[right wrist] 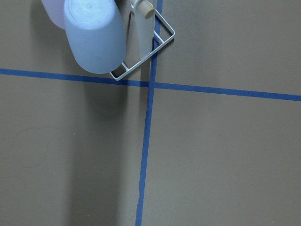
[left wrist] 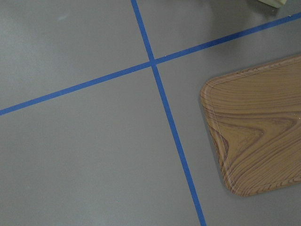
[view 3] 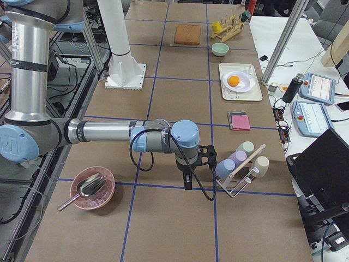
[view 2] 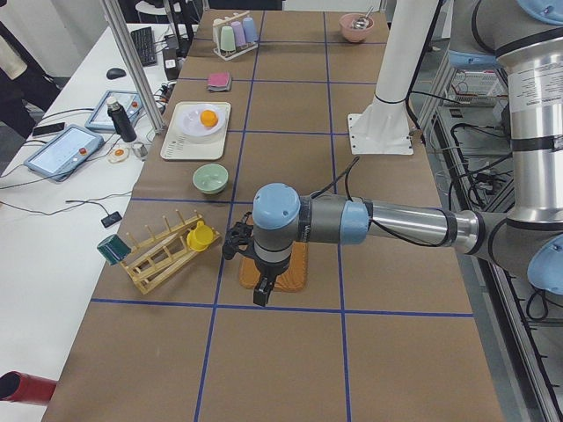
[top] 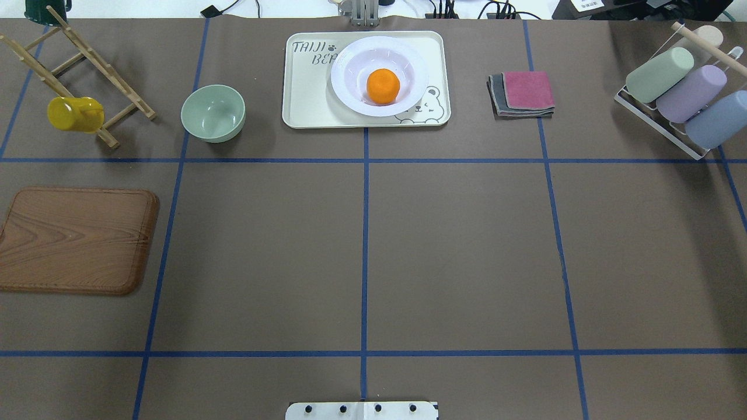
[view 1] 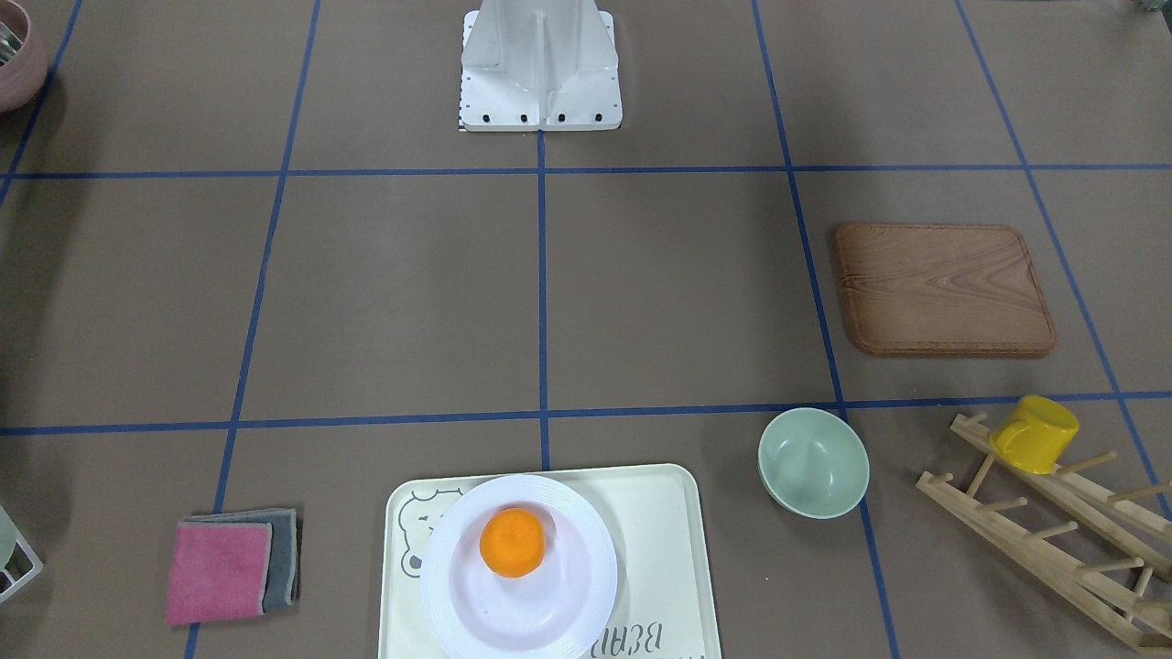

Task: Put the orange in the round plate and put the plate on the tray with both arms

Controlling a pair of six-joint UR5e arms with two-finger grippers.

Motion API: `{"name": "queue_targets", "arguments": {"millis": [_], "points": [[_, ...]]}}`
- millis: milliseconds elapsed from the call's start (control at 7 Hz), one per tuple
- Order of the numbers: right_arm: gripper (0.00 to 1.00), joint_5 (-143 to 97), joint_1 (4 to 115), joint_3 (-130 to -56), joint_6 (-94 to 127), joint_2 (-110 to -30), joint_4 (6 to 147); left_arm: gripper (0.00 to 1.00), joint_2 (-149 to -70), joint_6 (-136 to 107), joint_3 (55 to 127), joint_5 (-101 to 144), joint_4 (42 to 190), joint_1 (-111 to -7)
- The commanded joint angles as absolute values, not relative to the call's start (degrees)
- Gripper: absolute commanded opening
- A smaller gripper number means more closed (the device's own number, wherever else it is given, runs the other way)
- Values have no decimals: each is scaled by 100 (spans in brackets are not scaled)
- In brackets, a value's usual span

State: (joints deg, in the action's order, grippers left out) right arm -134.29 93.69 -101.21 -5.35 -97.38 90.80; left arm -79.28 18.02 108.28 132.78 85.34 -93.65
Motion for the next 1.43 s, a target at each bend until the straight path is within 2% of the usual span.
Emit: {"name": "queue_targets", "arguments": {"millis": [0, 1286], "points": [[100, -13430, 9369, -10125, -519, -9738, 9079, 99, -7928, 1802, 10828, 13280, 8534, -9360], [100, -13500, 9369, -10116, -501, -9738, 9079, 99, -7928, 1793, 10934, 13254, 8534, -9360]]}}
